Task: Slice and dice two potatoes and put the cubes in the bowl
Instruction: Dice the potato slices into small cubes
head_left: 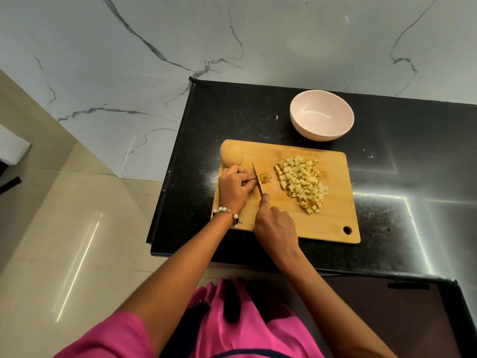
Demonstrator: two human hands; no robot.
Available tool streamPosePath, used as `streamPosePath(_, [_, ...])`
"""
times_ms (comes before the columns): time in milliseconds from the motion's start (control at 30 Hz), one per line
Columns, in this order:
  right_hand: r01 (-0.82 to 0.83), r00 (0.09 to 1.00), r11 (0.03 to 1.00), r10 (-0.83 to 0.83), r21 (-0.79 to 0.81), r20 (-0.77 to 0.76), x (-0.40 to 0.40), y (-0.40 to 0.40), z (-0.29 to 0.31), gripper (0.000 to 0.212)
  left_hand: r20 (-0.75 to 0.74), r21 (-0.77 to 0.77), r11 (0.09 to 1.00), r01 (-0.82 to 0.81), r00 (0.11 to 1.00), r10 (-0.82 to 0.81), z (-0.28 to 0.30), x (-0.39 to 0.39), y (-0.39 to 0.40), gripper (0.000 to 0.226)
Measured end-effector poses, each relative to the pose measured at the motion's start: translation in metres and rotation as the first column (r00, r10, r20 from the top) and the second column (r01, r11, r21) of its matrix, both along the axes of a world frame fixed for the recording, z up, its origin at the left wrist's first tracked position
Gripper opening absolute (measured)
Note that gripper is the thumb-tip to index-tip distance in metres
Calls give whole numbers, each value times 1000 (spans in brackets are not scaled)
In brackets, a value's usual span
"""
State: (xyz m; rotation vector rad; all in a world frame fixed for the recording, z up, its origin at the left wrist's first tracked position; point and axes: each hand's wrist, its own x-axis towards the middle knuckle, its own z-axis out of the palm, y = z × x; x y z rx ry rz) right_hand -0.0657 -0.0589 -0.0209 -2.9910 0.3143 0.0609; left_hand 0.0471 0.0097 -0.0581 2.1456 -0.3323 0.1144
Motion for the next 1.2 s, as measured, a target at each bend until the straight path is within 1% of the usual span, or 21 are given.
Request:
streamPosePath(67, [-10, 1000, 1000, 10, -8, 16, 3, -2, -2, 56, 2, 9, 1000, -11, 1000, 11, 1, -1, -1, 12])
streamPosePath(133, [-2, 999, 999, 4, -49, 39, 0, -2, -3, 56, 4, 19, 1000, -22, 1000, 22, 0, -1, -1, 12])
streamPosePath(167, [-2, 1000, 999, 3, -45, 18, -4, -1, -3, 56, 4, 21, 1000, -21, 1000, 21, 0, -2, -1, 12])
streamPosePath(300, [-33, 997, 999, 31, -15, -69, -23, -5, 0, 60, 4, 41, 998, -40, 999, 40, 1, -4, -3, 13])
streamPosePath(433, [11, 998, 1000, -9, 22, -63, -31, -8, 1, 58, -12, 15, 999, -35, 999, 35, 0, -3, -1, 14])
streamPosePath(567, [60, 995, 997, -55, 55, -77, -22, -12, 7, 58, -38, 5, 1000, 16, 999, -16, 2, -2, 4, 17])
streamPosePath(667, [70, 998, 993, -68, 98, -19, -19, -13, 12, 55, -37, -11, 1000, 17, 999, -17, 3, -1, 8, 17])
streamPosePath(767, [51, 999, 991, -50, 124, -14, -18, -8, 12, 54, -40, -51, 998, -42, 998, 40, 4, 0, 10, 14])
streamPosePath(833, [40, 999, 989, -36, 142, -33, -18, -1, 10, 54, -13, -92, 989, -119, 993, 118, 5, -2, 10, 12])
streamPosePath(900, [44, 998, 989, -36, 144, -60, -17, 2, 8, 56, -20, -125, 975, -185, 983, 184, 5, -3, 8, 13])
streamPosePath(967, [46, 997, 991, -37, 123, -73, -15, 1, 6, 58, -32, -132, 971, -198, 980, 195, 4, -3, 7, 13])
streamPosePath(1200, [189, 982, 971, -187, 145, -24, -14, -32, 2, 58, 1, -109, 981, -162, 987, 163, 2, -2, 6, 10])
